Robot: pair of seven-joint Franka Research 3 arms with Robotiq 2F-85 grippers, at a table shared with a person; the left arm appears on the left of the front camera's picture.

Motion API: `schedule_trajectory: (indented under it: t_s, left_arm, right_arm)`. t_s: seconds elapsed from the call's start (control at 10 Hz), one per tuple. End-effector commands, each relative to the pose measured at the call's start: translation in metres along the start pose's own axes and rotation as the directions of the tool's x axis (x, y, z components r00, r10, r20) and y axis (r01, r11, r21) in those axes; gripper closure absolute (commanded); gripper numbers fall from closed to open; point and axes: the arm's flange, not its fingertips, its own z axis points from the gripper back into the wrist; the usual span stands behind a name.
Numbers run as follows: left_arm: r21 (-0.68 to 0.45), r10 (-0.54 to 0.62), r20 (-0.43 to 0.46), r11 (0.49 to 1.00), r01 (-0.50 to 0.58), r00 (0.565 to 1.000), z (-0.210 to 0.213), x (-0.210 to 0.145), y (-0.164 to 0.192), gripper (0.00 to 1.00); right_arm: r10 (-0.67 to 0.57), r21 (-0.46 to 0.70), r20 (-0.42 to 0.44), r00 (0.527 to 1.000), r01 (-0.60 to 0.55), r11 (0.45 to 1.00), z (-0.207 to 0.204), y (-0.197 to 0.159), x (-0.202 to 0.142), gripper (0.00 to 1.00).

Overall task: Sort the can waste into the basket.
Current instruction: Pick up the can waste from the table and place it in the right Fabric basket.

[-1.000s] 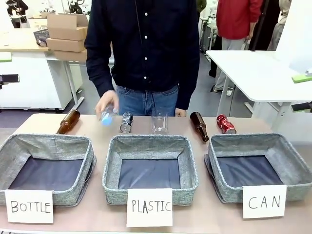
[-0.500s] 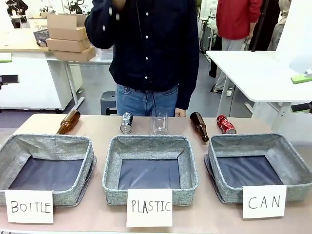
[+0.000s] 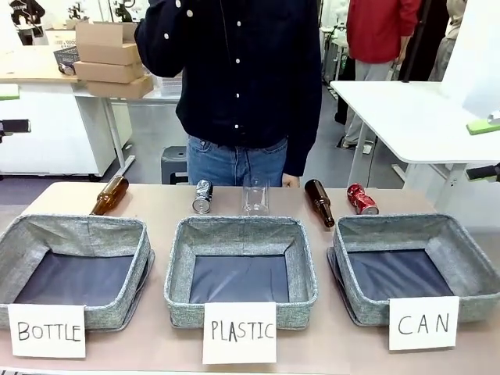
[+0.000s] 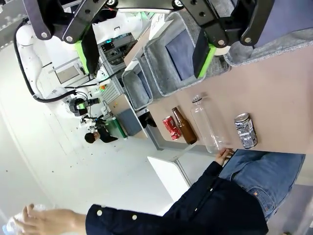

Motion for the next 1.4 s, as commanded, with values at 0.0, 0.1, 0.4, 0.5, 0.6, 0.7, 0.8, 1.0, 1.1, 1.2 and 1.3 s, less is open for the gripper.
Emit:
schedule_trajectory:
  t_s: [0.0, 0.1, 0.4, 0.5, 0.6, 0.7, 0.8, 1.0, 1.1, 1.2, 1.3]
  left_arm:
    - [-0.020, -0.026, 0.013, 0.999, 0.027, 1.000, -0.002, 0.003, 0.001, 0.00]
    - [-0.020, -0.026, 0.013, 0.999, 0.027, 1.000, -0.002, 0.003, 0.001, 0.00]
    - [-0.020, -0.026, 0.013, 0.999, 0.027, 1.000, -0.002, 0.003, 0.001, 0.00]
    - [-0.020, -0.026, 0.013, 0.999, 0.027, 1.000, -0.002, 0.003, 0.001, 0.00]
    - [-0.020, -0.026, 0.013, 0.999, 0.027, 1.000, -0.002, 0.003, 0.001, 0.00]
    - [-0.020, -0.026, 0.013, 0.999, 0.027, 1.000, -0.002, 0.003, 0.001, 0.00]
    - [-0.020, -0.026, 0.013, 0.999, 0.027, 1.000, -0.002, 0.003, 0.001, 0.00]
    - [-0.020, -0.026, 0.013, 0.999, 0.027, 1.000, -0.002, 0.003, 0.001, 0.00]
    - [-0.020, -0.026, 0.013, 0.999, 0.027, 1.000, -0.002, 0.003, 0.001, 0.00]
    - [-0.020, -0.026, 0.013, 0.999, 0.027, 1.000, -0.002, 0.003, 0.001, 0.00]
    - [-0.020, -0.026, 0.013, 0.999, 0.027, 1.000, -0.002, 0.003, 0.001, 0.00]
  right_arm:
    - [0.111, -0.337, -0.059, 0.992, -0.125, 0.933, -0.064, 0.037, 0.068, 0.00]
    - [0.133, -0.502, -0.136, 0.982, -0.184, 0.845, -0.096, 0.040, 0.103, 0.00]
    - [0.169, -0.842, -0.113, 0.979, -0.184, 0.507, -0.182, -0.023, 0.163, 0.00]
    - [0.140, -0.837, -0.118, 0.983, -0.175, 0.519, -0.189, -0.034, 0.162, 0.00]
    - [0.162, -0.813, -0.080, 0.984, -0.158, 0.560, -0.178, -0.032, 0.156, 0.00]
    - [0.016, -0.607, -0.119, 0.993, -0.085, 0.790, -0.139, -0.005, 0.131, 0.00]
    - [0.215, -0.791, -0.140, 0.966, -0.240, 0.563, -0.194, -0.049, 0.167, 0.00]
    - [0.142, -0.753, -0.125, 0.982, -0.187, 0.631, -0.168, -0.039, 0.155, 0.00]
    - [0.156, -0.810, -0.046, 0.987, -0.128, 0.572, -0.188, -0.050, 0.190, 0.00]
    - [0.169, -0.847, -0.042, 0.985, -0.125, 0.517, -0.208, -0.065, 0.220, 0.00]
    - [0.160, -0.862, -0.065, 0.985, -0.136, 0.489, -0.221, -0.079, 0.239, 0.00]
